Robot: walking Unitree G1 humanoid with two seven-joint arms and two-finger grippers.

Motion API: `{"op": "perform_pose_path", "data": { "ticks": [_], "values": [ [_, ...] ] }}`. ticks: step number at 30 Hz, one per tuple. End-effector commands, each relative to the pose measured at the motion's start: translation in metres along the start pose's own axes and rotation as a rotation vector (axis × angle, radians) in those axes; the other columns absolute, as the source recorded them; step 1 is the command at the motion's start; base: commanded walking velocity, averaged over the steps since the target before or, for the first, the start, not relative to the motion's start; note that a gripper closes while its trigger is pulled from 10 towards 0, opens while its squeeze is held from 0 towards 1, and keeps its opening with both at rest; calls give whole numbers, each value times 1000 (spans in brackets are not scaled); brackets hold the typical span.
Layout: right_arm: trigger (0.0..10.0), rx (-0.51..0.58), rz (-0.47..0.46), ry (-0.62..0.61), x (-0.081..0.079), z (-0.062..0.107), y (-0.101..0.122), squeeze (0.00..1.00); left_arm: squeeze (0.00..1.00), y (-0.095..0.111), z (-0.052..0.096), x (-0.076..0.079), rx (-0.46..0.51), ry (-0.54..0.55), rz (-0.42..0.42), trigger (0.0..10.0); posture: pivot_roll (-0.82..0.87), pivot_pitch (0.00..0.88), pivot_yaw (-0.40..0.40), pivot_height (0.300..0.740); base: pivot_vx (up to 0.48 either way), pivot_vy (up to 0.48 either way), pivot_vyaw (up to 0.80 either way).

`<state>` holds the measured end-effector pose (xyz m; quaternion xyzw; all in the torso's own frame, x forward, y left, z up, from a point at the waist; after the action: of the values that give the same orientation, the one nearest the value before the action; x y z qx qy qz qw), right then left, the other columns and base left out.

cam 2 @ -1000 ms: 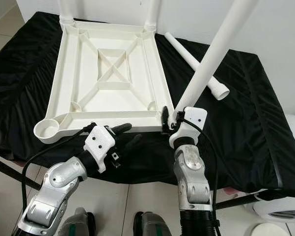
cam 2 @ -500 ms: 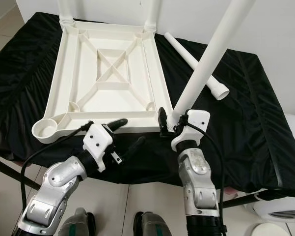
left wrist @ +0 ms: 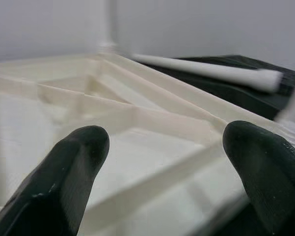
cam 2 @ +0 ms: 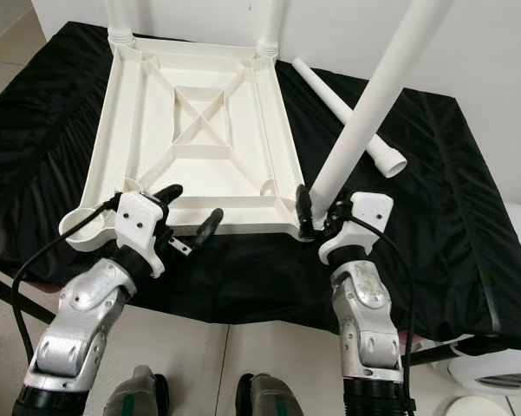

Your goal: Building children table

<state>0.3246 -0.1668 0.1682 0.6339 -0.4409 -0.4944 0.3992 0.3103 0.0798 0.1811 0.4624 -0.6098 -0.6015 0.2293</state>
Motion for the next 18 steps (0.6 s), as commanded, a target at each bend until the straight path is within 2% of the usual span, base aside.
{"op": "perform_pose_path", "data": {
  "ticks": [1, 3, 4, 7, 9, 17, 18],
  "values": [
    [10000, 9, -4, -16, 7, 5, 2, 0, 0, -7, 2, -19, -42, 167, 24, 10000, 27, 95, -112, 740, 0, 0, 0],
    [10000, 9, -4, -16, 7, 5, 2, 0, 0, -7, 2, -19, -42, 167, 24, 10000, 27, 95, -112, 740, 0, 0, 0],
    [10000, 11, 3, -13, 6, 8, 2, 0, 0, -9, 5, -27, -52, 235, 45, 10000, 28, 103, -111, 740, 0, 0, 0],
    [10000, 12, 9, -13, 6, 12, 1, 0, 0, -9, 9, -31, -54, 285, 58, 10000, 30, 104, -113, 740, 0, 0, 0],
    [10000, 16, 33, -16, 8, 21, 2, 0, 0, -10, 17, -34, -63, 345, 70, 10000, 29, 112, -116, 740, 0, 0, 0],
    [10000, 17, 42, -35, 14, 31, 4, 0, 0, -15, 25, -37, -90, 386, 63, 10000, 27, 115, -111, 740, 0, 0, 0],
    [10000, 11, 46, -36, 15, 33, 2, 0, 0, -17, 27, -41, -106, 419, 54, 10000, 23, 115, -106, 740, 0, 0, 0]
  ]
}}
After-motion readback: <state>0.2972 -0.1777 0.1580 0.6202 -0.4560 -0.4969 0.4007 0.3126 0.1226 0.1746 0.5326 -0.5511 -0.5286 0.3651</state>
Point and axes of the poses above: a point about 5 cm out from each wrist's last joint towards the gripper, its own z axis pointing back from the gripper into the wrist, its own y axis along the axis of the wrist's last joint, x = y × z, the point moved 6 cm from there along -z, pointing out of the wrist towards the gripper, and after that the axes turned 8 degrees about -z, right-handed, at the moved point
